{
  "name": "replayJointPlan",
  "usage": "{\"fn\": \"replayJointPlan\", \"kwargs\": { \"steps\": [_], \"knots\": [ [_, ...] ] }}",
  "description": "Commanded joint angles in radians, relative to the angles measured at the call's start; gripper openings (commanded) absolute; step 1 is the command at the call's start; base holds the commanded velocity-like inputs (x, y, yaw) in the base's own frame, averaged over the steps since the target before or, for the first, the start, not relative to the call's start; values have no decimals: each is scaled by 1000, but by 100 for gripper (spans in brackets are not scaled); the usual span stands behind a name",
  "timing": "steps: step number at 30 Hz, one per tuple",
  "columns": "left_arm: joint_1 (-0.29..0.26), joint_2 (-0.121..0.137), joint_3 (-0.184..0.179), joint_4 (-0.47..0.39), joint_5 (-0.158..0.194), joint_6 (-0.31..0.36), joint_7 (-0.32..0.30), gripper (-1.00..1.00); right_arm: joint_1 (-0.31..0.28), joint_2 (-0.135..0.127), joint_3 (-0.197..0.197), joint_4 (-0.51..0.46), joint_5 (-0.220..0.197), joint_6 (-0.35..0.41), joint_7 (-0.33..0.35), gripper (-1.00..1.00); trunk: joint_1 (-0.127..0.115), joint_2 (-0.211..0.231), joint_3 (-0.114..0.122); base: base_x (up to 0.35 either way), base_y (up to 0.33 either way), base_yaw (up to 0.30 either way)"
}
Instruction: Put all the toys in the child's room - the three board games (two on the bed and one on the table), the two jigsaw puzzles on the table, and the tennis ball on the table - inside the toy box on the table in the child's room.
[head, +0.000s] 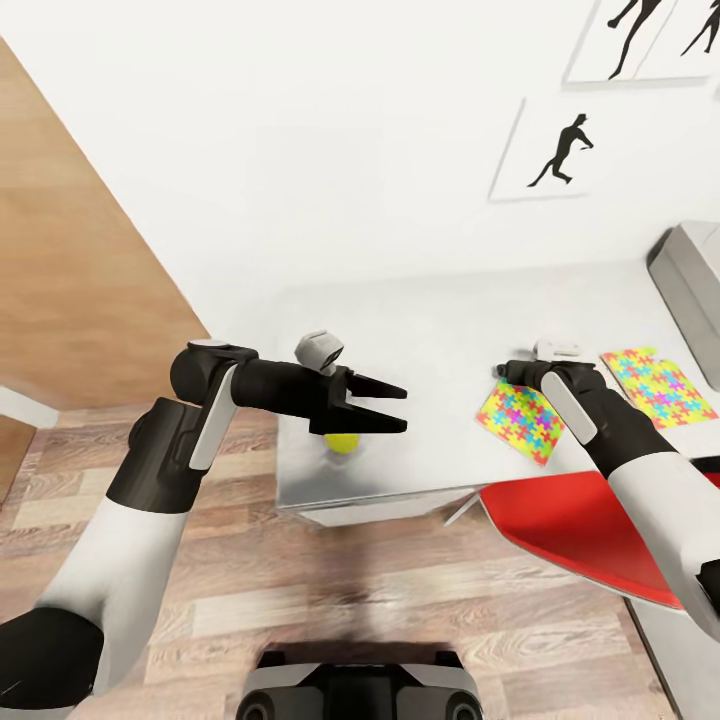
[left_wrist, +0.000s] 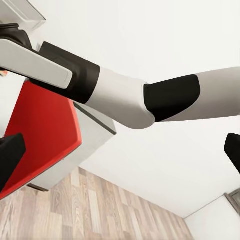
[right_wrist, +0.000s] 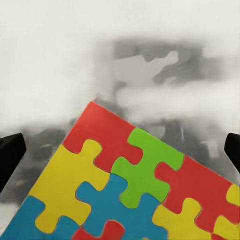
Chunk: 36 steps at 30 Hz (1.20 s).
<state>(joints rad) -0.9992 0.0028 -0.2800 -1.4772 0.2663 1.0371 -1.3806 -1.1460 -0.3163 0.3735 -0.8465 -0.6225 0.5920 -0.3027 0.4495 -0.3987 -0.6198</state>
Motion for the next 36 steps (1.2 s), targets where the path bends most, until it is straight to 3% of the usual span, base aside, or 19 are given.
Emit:
{"fn": "replayJointPlan", "kwargs": {
  "steps": [1,36],
  "knots": [
    [-1,0,-1,0,2,10,-1,100,0,-1,7,92,-28,0,-9,100,1,-1,-2,-77,37,0],
    [-1,0,-1,3,1,10,-1,100,0,-1,7,92,-28,0,-9,100,1,-1,-2,-77,66,0]
  ]
}}
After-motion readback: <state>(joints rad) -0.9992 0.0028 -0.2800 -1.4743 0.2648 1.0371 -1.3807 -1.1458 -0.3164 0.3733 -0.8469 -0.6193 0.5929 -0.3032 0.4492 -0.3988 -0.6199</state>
